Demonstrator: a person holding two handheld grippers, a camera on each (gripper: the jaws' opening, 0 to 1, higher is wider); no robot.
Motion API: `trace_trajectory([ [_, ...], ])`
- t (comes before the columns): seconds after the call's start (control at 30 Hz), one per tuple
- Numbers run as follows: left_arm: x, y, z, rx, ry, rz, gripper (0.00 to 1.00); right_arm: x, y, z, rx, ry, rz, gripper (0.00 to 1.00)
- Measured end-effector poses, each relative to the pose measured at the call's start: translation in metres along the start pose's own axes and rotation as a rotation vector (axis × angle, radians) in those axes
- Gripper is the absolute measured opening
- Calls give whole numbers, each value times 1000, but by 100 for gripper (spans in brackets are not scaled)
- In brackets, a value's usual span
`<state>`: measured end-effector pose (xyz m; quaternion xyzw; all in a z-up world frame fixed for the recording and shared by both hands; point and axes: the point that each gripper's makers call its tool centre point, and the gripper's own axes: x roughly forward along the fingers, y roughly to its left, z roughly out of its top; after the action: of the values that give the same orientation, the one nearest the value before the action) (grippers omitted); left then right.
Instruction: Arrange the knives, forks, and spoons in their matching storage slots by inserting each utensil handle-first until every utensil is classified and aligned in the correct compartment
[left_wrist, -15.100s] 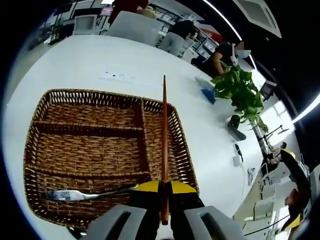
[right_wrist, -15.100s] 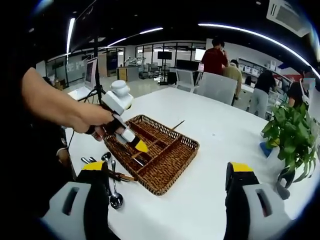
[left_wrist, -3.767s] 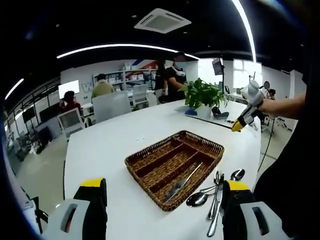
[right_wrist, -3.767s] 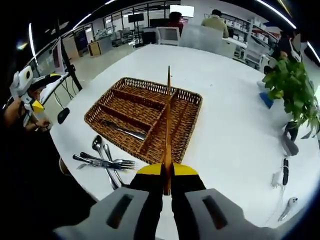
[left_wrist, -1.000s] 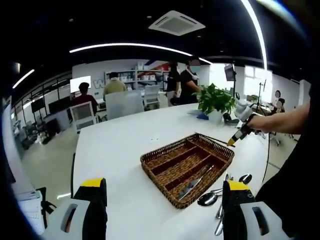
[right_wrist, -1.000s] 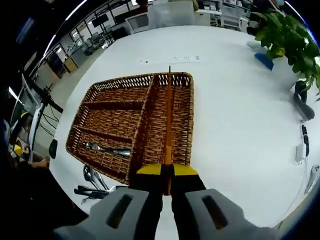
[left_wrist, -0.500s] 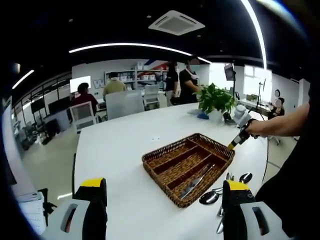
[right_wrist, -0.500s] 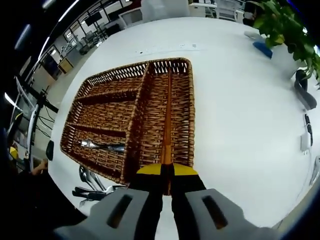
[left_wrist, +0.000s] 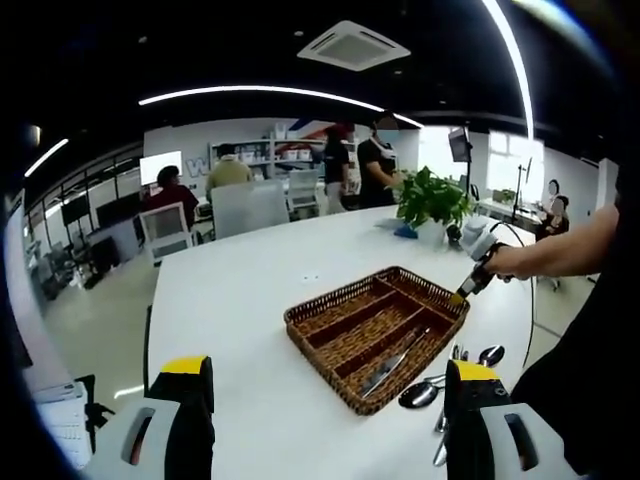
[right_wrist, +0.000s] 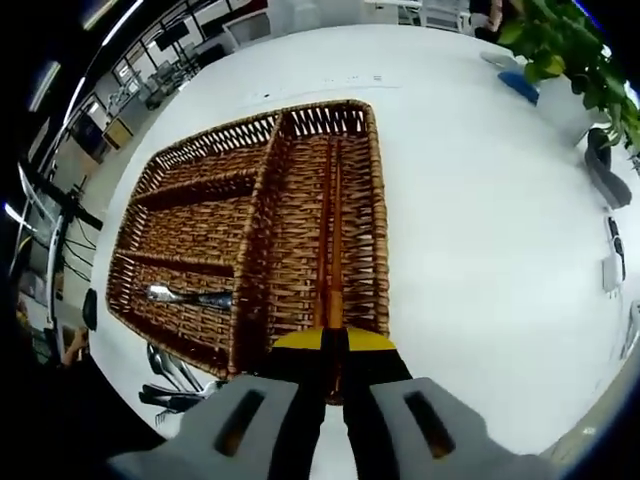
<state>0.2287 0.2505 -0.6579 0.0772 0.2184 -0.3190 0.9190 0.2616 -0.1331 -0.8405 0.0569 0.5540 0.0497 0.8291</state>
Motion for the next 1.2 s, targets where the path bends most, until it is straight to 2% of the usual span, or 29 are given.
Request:
trace_trajectory([
  [0.17,-1,-1,-2,-3,2,3,100,7,2,-3,-1,14,11,2],
  [0.47,-4,1,-1,-1,1,9,100,23,4,-8,-39,47,-23,2],
  [0.63,-5,1,-4,-2,8,7,100,24,4,-7,-15,52,-7,2],
  [0.7,-4,-2,-5,5,15,-2,100,27,5,-10,-43,63,-27,2],
  [0.9,-1,-3,-4,13,16,-5,100,34,10,-9,-66,59,-25,2],
  [0.97,-1,-3,-4,18,16,-6,100,34,11,-9,-130,63,-30,2],
  [1.2,2,-6,-5,19,20,-10,100,34,9,-9,-92,47,-6,3],
])
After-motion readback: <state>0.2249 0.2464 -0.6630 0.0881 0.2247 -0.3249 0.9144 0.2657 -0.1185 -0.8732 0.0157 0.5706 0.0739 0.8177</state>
